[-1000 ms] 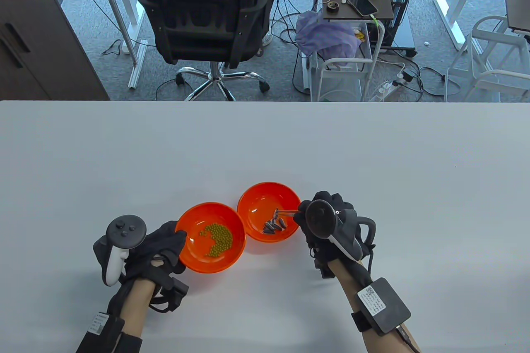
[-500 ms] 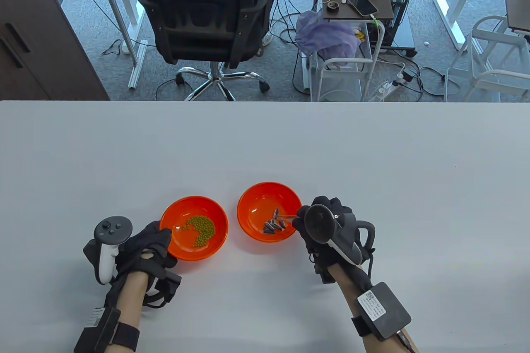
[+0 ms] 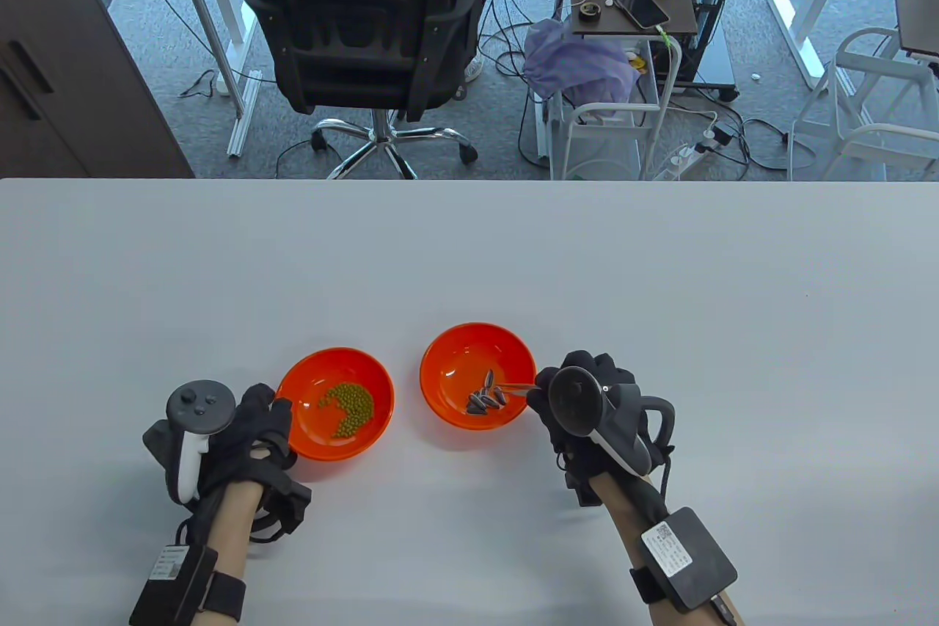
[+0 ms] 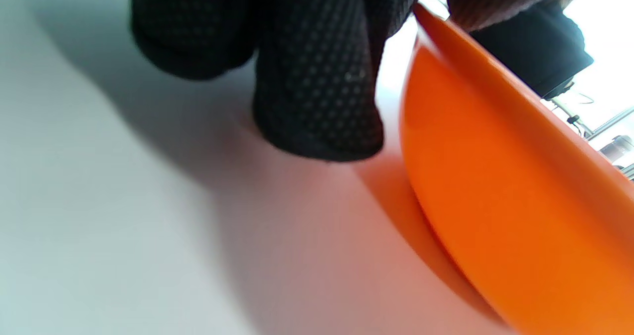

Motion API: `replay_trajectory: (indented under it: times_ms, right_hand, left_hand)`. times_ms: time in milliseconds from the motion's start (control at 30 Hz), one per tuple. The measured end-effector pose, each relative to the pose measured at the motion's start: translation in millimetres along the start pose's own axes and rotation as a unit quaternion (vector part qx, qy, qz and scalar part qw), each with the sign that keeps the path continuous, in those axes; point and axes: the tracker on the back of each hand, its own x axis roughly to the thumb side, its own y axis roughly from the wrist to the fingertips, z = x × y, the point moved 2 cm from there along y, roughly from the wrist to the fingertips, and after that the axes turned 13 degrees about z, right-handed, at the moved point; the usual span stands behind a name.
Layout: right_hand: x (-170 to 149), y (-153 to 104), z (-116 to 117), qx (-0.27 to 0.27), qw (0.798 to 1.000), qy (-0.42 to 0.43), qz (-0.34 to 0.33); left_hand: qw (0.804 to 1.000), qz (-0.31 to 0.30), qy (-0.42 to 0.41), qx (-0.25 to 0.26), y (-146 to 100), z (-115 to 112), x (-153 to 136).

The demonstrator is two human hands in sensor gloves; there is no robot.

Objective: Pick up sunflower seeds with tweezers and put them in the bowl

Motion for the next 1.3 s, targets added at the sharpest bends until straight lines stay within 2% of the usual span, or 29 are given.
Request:
replay_trajectory:
  times_ms: [100,167,233,400,600,900,1067,1300]
  right_hand:
    - [-5.9,0.2,-3.4,-0.005,1.000,0.002,0.006]
    - [-10.7,0.7,-6.0,-0.008,1.000,0.003,0.010]
    - [-16.6,2.0,-9.0,-0.014,1.000,0.005,0.015]
    - [-41.1,8.1,-16.2,-0.031,0.999,0.005,0.034]
    - [-70.4,16.3,-6.9,-0.027,0.998,-0.032,0.044]
    - [-79.8,17.9,14.4,-0.007,0.995,-0.086,0.039]
    - [-74.8,16.8,28.1,0.040,0.992,-0.120,0.028]
    - [-64.8,13.8,39.6,0.045,0.982,-0.185,0.010]
  left_hand:
    - [0.994,-0.046,0.059,0.084,-14.3,8.2,13.4]
    - [0.984,-0.082,0.096,0.121,-24.1,9.9,23.4]
    - [0.976,-0.121,0.116,0.138,-33.2,8.6,32.9]
    - [0.960,-0.201,0.154,0.123,-57.7,-4.4,54.9]
    - [0.945,-0.255,0.185,0.082,-78.2,-25.1,70.3]
    - [0.933,-0.274,0.223,0.073,-89.0,-42.1,79.5]
    - [0.934,-0.269,0.223,0.073,-87.3,-41.7,78.8]
    - [0.937,-0.260,0.221,0.075,-85.3,-39.4,76.9]
